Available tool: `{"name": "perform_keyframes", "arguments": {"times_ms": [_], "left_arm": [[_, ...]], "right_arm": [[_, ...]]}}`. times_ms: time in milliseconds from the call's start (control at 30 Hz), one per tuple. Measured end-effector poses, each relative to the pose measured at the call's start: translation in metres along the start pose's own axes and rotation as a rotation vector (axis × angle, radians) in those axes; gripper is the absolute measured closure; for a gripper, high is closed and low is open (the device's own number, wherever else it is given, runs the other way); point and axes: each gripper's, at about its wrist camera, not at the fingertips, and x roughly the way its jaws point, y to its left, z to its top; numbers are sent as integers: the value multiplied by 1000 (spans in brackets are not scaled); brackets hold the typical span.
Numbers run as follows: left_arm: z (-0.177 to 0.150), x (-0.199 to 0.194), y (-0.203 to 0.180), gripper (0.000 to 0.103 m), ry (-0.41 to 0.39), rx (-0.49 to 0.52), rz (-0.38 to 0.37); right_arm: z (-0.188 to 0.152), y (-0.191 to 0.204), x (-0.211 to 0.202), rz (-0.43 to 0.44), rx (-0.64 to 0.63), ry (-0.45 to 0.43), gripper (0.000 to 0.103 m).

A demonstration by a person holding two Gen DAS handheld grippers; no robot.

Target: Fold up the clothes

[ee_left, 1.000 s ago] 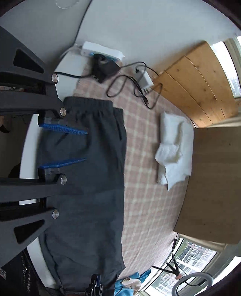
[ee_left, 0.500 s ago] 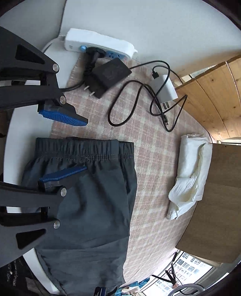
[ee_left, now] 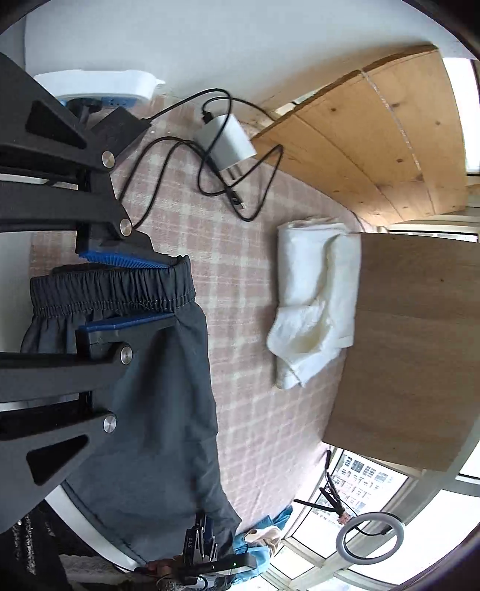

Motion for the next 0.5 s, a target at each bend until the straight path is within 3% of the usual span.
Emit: {"name": "perform_keyframes", "arguments": {"times_ms": [33, 100, 133, 200, 267, 367, 500], "left_arm": [[1, 14, 2, 79, 56, 7, -9], [-4, 43, 8, 78, 204, 6, 40], [-6, 45, 12, 78, 222, -6, 44], [-10, 39, 21, 77, 218, -39, 34], [-14, 18, 31, 72, 180, -70, 39], [-24, 4, 34, 70, 170, -98, 27], [-40, 8, 29, 70, 200, -116, -6]], "right_arm": [[2, -4, 1, 23, 18, 11, 63], [6, -6, -1, 27, 16, 27, 63], [7, -4, -5, 11, 6, 18, 63], [11, 1, -13, -22, -13, 1, 63], [14, 11, -27, 31, -13, -21, 63], [18, 48, -49, 154, -70, -61, 63], [18, 133, -70, 333, -215, -94, 63]]}}
